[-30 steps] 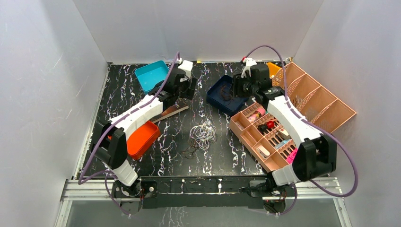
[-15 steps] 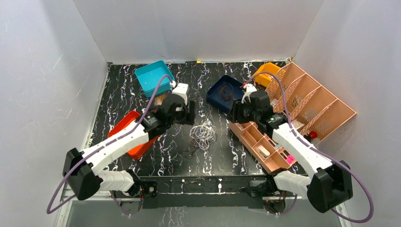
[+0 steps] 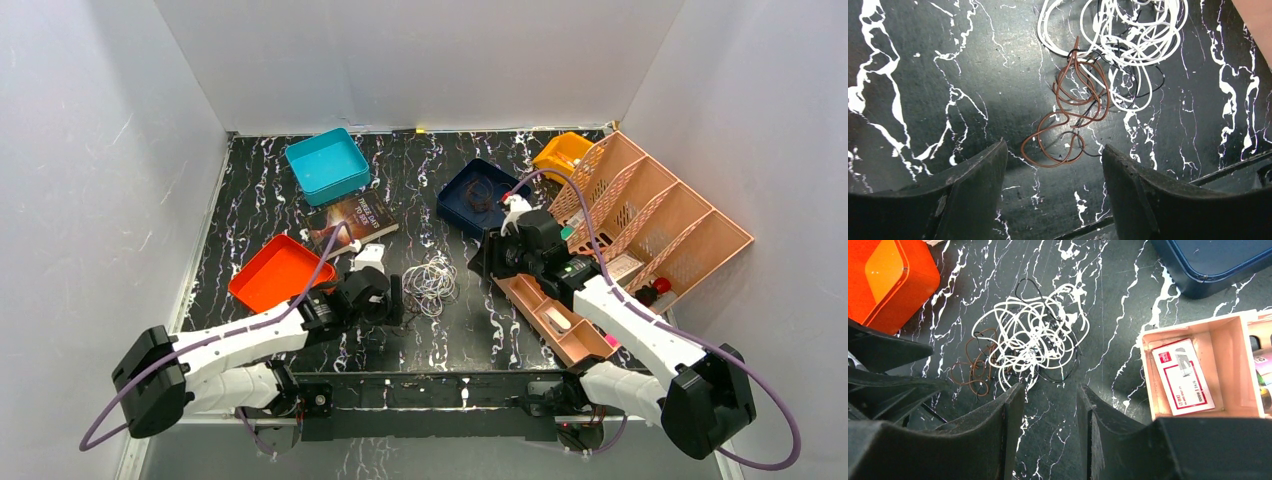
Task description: Untangle the cables
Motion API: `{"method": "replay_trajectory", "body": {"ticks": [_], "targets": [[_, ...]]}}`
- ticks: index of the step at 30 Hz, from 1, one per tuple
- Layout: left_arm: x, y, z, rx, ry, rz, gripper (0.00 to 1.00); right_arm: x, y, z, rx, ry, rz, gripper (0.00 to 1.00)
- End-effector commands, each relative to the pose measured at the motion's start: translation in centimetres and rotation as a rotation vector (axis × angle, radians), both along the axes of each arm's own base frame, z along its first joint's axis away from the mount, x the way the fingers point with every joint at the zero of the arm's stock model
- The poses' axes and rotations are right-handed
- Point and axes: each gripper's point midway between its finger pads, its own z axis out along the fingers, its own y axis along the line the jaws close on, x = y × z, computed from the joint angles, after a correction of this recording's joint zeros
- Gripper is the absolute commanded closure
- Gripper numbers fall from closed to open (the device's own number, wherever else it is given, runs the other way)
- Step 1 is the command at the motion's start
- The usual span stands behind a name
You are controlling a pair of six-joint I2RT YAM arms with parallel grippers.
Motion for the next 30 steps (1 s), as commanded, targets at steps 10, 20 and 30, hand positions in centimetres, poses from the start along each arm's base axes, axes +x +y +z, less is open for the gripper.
{"method": "replay_trajectory", "body": {"ticks": [10,20,30], "targets": [[3.0,-1.1,-1.2,-0.132,0.006,0.117,0.45,0.8,0.9,1.7,0.03,-0.06,0.006,0.49],[4.4,-1.4,-2.0,-0.164,0.018,0.061,0.5,0.6,0.8,1.5,0.019,-0.057,0.011,0.49],[4.8,-2.1,-3.3,-0.177,0.04,0.029,0.63,0.5,0.7,1.2,0.011,-0.049,0.011,0.49]]}}
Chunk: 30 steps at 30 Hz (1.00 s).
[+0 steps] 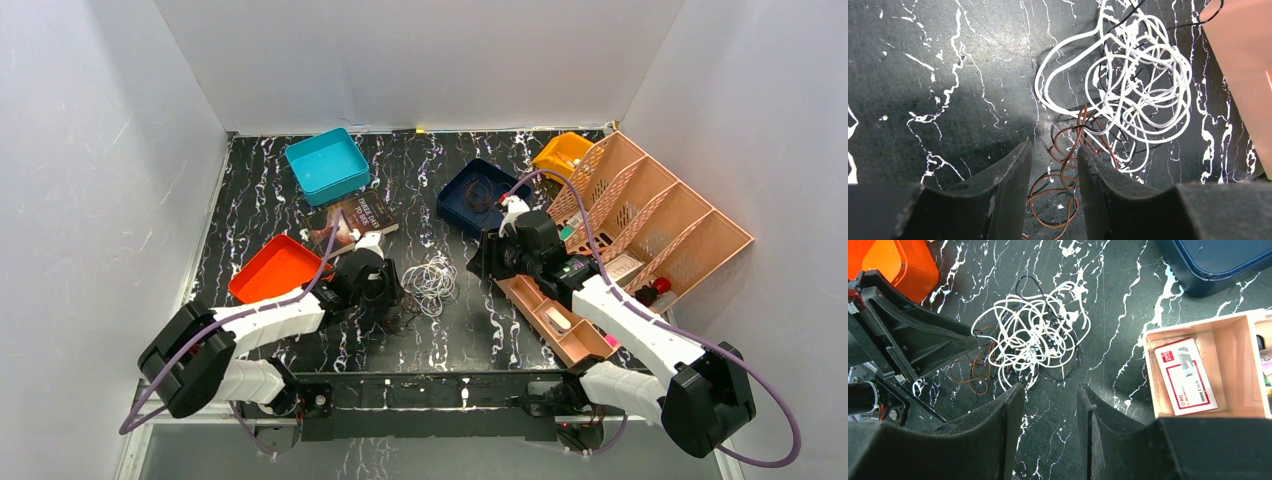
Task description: Untangle the cables
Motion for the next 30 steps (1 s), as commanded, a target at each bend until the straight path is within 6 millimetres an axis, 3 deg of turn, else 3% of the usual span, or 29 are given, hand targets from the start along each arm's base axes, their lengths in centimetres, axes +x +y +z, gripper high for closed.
{"method": "replay_trajectory", "body": {"ticks": [1,4,9,13,15,22,30], "targets": [[0.0,-0.7,-0.3,-0.026,-0.002,-0.04,0.64,0.6,0.4,1.4,0.016,-0.049,0.005,0.49],[-0.1,-1.0,-0.8,-0.032,0.01,-0.054,0.68,0.6,0.5,1.3,0.013,-0.047,0.007,0.49],[-0.1,-0.9,-1.0,-0.023,0.014,-0.055,0.87,0.5,0.4,1.4,0.013,-0.052,0.005,0.49],[0.1,-0.5,-0.3,-0.005,-0.005,-0.048,0.99,0.5,0.4,1.3,0.015,-0.056,0.008,0.49],[0.4,-0.2,0.4,0.01,-0.019,-0.045,1.0,0.5,0.4,1.6,0.022,-0.07,0.011,0.49],[1.2,0.5,4.6,0.047,-0.103,-0.049,1.0,0.5,1.4,3.7,0.088,-0.144,0.046,0.46],[1.9,0.6,10.0,0.057,-0.2,-0.084,1.0,-0.1,5.1,5.9,0.151,-0.206,0.137,0.43]]}}
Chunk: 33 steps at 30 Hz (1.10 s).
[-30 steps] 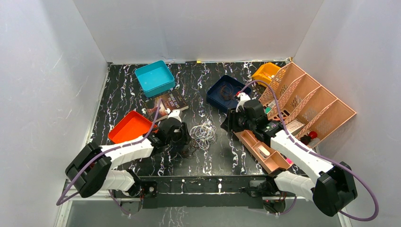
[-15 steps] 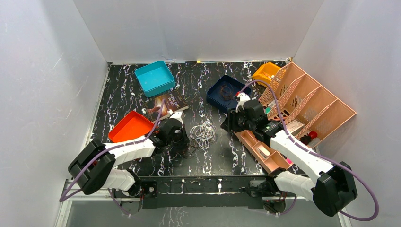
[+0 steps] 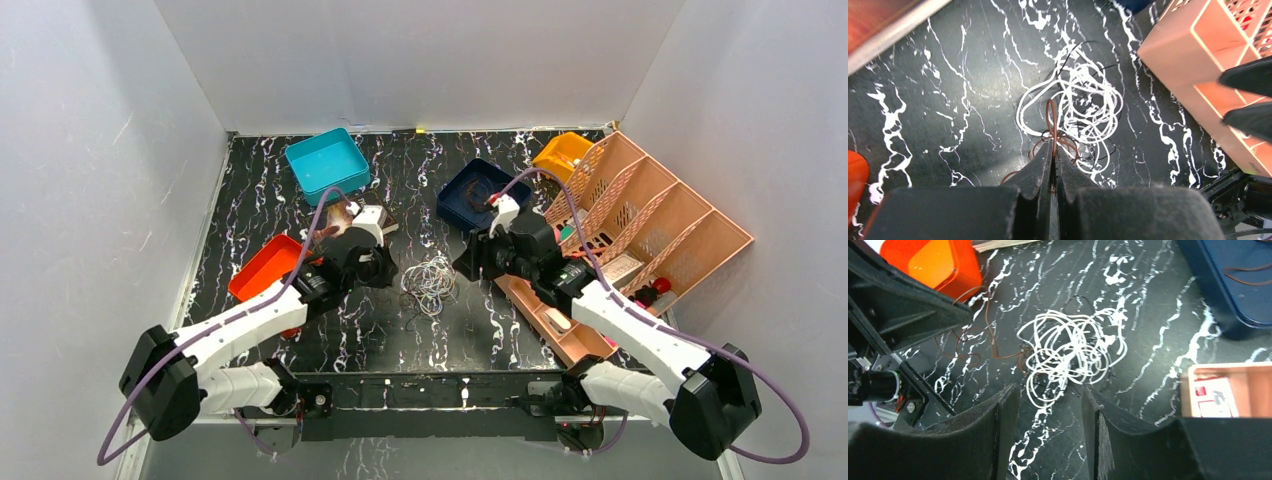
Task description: Untangle the cables
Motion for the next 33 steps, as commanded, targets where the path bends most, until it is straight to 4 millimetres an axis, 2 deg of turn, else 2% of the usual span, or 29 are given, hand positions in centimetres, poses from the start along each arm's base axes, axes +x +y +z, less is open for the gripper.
{"method": "replay_trajectory", "body": {"ticks": [1,8,14,20,25,30,33], "targets": [[0.4,0.7,3.5,0.024,-0.066,-0.013,1.0,0.3,3.3,3.8,0.095,-0.111,0.07,0.42],[0.9,0.2,7.8,-0.007,-0.133,-0.042,1.0,0.2,6.6,6.1,0.172,-0.178,0.133,0.4],[1.0,-0.3,10.6,-0.037,-0.171,-0.069,1.0,0.9,8.3,7.6,0.25,-0.249,0.152,0.39],[0.9,-0.8,11.8,-0.055,-0.183,-0.088,1.0,1.6,10.2,7.8,0.296,-0.264,0.191,0.39],[1.0,-0.9,11.9,-0.054,-0.184,-0.09,1.0,1.8,11.1,8.0,0.325,-0.262,0.211,0.39],[1.2,-0.9,12.4,-0.06,-0.194,-0.085,1.0,1.8,11.3,7.7,0.327,-0.251,0.21,0.39],[1.5,-0.7,13.1,-0.06,-0.209,-0.066,1.0,2.1,10.7,7.1,0.307,-0.251,0.179,0.39]]}}
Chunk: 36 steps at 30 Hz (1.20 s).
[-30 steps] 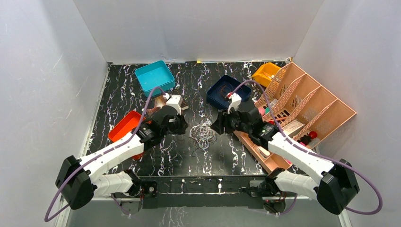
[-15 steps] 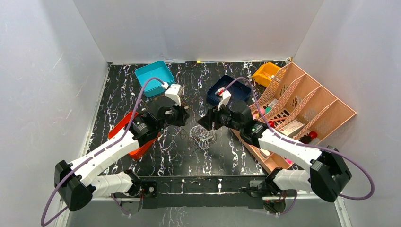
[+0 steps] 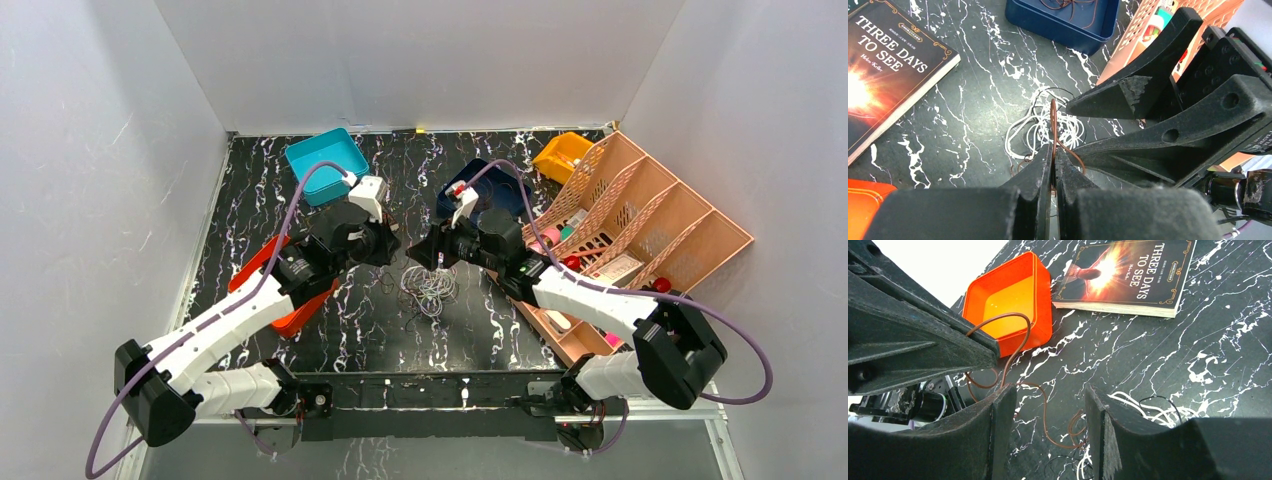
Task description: Untangle the cables
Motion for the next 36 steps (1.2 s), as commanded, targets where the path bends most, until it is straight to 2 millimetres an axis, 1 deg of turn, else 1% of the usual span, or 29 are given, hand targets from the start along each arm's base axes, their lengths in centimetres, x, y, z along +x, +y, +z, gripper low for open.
{"method": "replay_trajectory", "body": {"ticks": [1,6,11,17,20,22,29,36], "targets": [[0.5,0.3,3.5,-0.038,-0.062,0.017,1.0,0.9,0.2,3.8,0.079,-0.085,-0.034,0.39],[1.1,0.7,6.2,-0.042,-0.112,0.042,1.0,0.5,-0.5,2.1,0.049,-0.073,-0.04,0.39],[1.5,1.1,9.8,-0.055,-0.184,0.05,1.0,0.1,-1.0,1.4,0.035,-0.094,-0.037,0.38],[1.8,1.2,12.9,-0.074,-0.245,0.052,1.0,-1.5,0.3,1.6,0.061,-0.164,0.108,0.36],[1.9,1.1,13.9,-0.077,-0.267,0.046,1.0,-2.3,0.9,1.7,0.081,-0.212,0.181,0.34],[2.0,1.0,14.5,-0.079,-0.277,0.045,1.0,-2.4,1.1,1.7,0.084,-0.241,0.203,0.32],[2.1,0.5,16.2,-0.1,-0.301,0.021,1.0,-1.4,2.2,1.8,0.059,-0.325,0.238,0.31],[1.8,0.4,18.7,-0.137,-0.335,0.008,1.0,-0.2,3.8,0.7,0.086,-0.291,0.236,0.3]]}}
